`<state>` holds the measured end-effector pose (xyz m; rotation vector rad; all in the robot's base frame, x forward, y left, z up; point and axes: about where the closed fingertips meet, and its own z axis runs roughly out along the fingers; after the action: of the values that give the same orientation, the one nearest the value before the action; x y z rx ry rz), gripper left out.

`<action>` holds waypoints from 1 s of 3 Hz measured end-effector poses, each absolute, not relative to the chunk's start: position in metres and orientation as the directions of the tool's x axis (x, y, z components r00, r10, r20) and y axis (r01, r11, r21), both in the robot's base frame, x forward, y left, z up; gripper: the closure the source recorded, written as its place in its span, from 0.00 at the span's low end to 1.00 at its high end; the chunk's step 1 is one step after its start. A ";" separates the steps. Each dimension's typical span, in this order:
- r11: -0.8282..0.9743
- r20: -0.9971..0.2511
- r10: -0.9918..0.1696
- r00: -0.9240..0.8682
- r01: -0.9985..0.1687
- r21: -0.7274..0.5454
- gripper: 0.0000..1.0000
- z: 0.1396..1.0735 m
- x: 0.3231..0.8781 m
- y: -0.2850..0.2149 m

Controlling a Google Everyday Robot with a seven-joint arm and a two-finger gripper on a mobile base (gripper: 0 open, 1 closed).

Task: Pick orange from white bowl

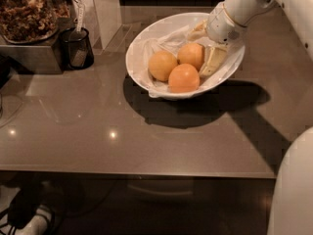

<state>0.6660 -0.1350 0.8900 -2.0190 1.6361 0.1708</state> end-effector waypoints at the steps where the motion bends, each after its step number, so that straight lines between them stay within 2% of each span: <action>1: -0.125 -0.422 -0.870 0.255 -0.942 -0.311 0.28 0.887 0.666 -0.134; 2: -0.123 -0.431 -0.867 0.249 -0.946 -0.299 0.47 0.882 0.666 -0.133; 3: -0.115 -0.447 -0.863 0.237 -0.952 -0.282 0.70 0.875 0.663 -0.133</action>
Offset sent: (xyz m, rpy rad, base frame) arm -0.0057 0.0032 -0.0255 0.0307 0.0706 -0.0023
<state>0.6629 -0.1327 0.8748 -2.0084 1.6562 0.2324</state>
